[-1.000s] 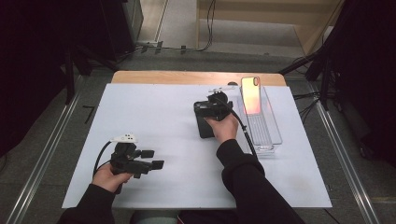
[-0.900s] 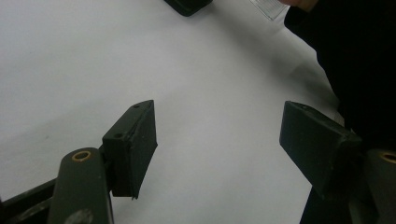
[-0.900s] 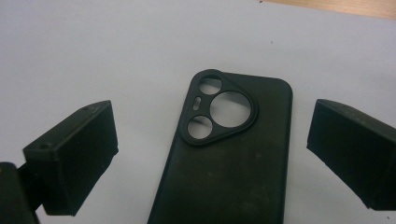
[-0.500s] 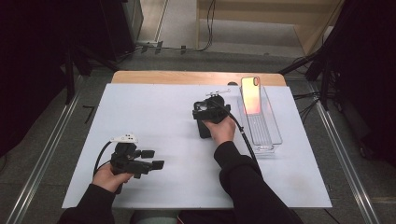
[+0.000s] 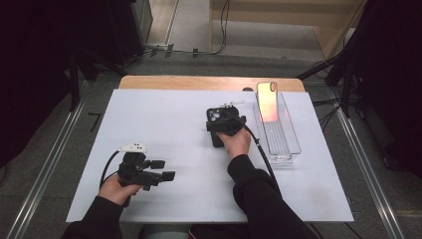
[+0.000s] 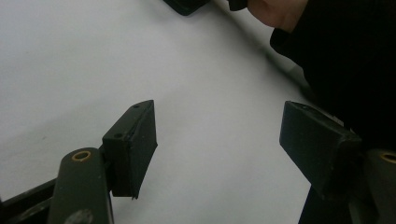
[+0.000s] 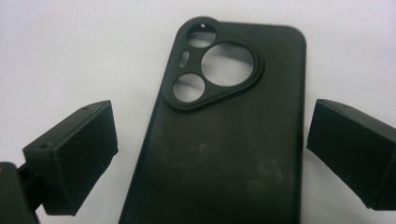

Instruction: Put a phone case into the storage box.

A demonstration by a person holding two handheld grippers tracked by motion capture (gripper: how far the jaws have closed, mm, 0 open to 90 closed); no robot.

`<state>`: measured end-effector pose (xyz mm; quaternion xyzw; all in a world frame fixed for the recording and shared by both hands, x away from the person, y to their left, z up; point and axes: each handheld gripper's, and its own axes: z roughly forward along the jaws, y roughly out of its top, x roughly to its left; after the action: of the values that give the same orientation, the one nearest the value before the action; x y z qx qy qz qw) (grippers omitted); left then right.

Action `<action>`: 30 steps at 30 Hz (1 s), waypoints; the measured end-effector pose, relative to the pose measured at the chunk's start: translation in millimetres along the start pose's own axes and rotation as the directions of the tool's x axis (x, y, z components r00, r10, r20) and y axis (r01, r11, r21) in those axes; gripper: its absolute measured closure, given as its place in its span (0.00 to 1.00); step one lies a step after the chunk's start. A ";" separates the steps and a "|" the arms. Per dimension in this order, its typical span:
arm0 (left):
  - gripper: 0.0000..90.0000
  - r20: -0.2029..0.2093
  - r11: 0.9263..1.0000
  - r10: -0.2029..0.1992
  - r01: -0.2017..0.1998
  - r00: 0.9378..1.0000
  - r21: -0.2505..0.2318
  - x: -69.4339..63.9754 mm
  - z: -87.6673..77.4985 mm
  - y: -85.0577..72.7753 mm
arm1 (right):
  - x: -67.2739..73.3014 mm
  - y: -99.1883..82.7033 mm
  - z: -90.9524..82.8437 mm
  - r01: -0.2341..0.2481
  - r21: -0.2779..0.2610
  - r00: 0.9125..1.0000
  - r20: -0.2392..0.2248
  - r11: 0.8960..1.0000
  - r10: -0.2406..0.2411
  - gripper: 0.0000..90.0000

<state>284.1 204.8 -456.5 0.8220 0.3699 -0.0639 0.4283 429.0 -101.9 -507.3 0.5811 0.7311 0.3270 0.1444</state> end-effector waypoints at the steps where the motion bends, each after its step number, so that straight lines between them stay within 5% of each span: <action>1: 0.30 0.000 1.000 0.000 0.000 1.000 0.000 0.1 0.0 0.0 | -0.7 -1.2 1.1 -0.001 0.003 1.000 -0.003 1.000 0.001 0.00; 17: 0.30 -0.005 1.000 0.000 0.000 1.000 0.008 -0.5 1.1 0.3 | 7.3 -14.2 4.8 0.061 -0.040 0.994 0.088 0.997 -0.057 0.08; 30: 0.30 -0.007 1.000 -0.003 0.003 1.000 0.005 -0.1 1.1 0.3 | 3.9 -13.7 1.7 0.070 -0.035 0.995 0.077 0.997 -0.067 0.14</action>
<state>284.5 203.8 -456.9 0.8226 0.3726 -0.0629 0.4249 418.5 -99.3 -516.8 0.5649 0.7383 0.3131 0.1941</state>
